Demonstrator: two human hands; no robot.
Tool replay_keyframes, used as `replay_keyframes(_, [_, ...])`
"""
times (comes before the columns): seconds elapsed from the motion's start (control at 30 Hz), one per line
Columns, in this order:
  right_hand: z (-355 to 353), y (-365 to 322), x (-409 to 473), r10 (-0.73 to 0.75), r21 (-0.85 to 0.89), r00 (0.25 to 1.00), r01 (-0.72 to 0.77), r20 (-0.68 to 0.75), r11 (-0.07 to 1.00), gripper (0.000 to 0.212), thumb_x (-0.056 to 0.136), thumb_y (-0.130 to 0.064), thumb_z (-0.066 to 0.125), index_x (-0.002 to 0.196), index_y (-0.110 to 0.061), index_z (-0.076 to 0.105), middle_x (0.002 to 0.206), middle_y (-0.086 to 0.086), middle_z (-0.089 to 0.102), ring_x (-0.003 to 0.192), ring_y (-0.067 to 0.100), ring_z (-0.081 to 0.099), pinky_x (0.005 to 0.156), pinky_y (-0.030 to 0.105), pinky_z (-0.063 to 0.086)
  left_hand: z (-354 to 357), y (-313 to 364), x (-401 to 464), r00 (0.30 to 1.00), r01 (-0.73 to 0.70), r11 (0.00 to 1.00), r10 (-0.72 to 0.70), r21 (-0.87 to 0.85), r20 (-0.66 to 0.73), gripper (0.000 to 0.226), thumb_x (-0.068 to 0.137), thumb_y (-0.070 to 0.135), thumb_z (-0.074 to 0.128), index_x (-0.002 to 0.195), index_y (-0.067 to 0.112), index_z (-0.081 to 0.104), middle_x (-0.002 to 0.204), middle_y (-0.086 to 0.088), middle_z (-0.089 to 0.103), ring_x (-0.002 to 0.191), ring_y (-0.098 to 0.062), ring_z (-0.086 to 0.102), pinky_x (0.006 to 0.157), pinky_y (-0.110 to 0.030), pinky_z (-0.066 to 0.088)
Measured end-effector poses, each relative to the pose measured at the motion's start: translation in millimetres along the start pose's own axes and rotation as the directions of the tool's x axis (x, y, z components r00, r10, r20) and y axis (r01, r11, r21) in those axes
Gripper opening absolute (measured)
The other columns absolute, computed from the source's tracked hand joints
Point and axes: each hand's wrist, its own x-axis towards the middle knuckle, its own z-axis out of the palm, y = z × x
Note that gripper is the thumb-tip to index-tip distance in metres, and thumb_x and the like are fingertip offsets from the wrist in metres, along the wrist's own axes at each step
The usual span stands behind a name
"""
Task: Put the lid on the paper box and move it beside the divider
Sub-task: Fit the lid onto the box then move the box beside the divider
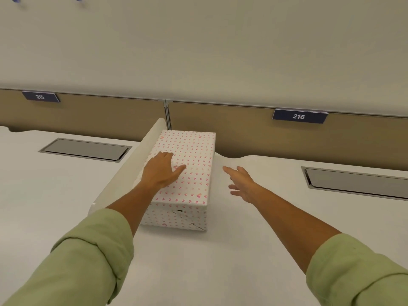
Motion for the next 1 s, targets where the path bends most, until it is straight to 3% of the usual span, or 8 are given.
replay_keyframes(0.17, [-14,4,-23,-0.033,-0.001,0.999,0.033,-0.031,0.999,0.079,0.095,-0.048,0.059,0.157,-0.025,0.015,0.162,0.011,0.031,0.135,0.037,0.048,0.108,0.052,0.044,14,40,-25,0.987,-0.072,0.997,0.070,0.011,0.144,0.114,0.064,0.095,0.034,0.153,0.025,0.024,0.162,-0.003,0.027,0.147,-0.030,0.027,0.115,-0.059,0.025])
replay_keyframes(0.3, [-20,13,-38,-0.031,-0.005,0.998,0.031,-0.047,0.999,0.078,0.095,-0.047,0.060,0.157,-0.025,0.017,0.161,0.011,0.033,0.134,0.037,0.049,0.107,0.051,0.045,35,53,-41,0.956,-0.108,0.990,0.077,0.094,0.284,0.108,0.066,0.092,0.039,0.152,0.029,0.021,0.163,-0.003,0.021,0.147,-0.033,0.022,0.116,-0.062,0.019])
replay_keyframes(0.57, [1,27,-54,-0.022,-0.044,1.000,0.021,-0.015,0.999,0.074,0.095,-0.047,0.060,0.155,-0.023,0.025,0.159,0.011,0.036,0.135,0.035,0.048,0.104,0.049,0.045,39,47,-47,0.946,-0.097,0.989,0.056,0.116,0.319,0.099,0.078,0.083,0.037,0.155,0.028,0.012,0.166,-0.005,0.003,0.152,-0.034,0.003,0.117,-0.064,0.005])
replay_keyframes(0.77, [44,32,-58,-0.038,-0.100,0.998,0.043,0.058,0.994,0.072,0.094,-0.049,0.060,0.154,-0.025,0.028,0.160,0.006,0.034,0.140,0.034,0.042,0.105,0.050,0.045,42,30,-57,0.966,-0.069,0.992,0.040,0.104,0.256,0.103,0.072,0.087,0.010,0.156,0.028,0.008,0.166,-0.006,-0.001,0.152,-0.036,-0.002,0.118,-0.062,-0.001])
replay_keyframes(1.0, [70,33,-57,-0.046,-0.101,0.987,0.062,0.153,0.993,0.049,0.097,-0.041,0.058,0.139,-0.018,0.049,0.141,0.004,0.058,0.124,0.026,0.055,0.104,0.049,0.047,46,10,-64,0.967,-0.062,0.981,0.013,0.185,0.254,0.093,0.079,0.081,0.006,0.156,0.029,-0.003,0.166,-0.007,-0.010,0.151,-0.036,-0.008,0.119,-0.060,-0.002])
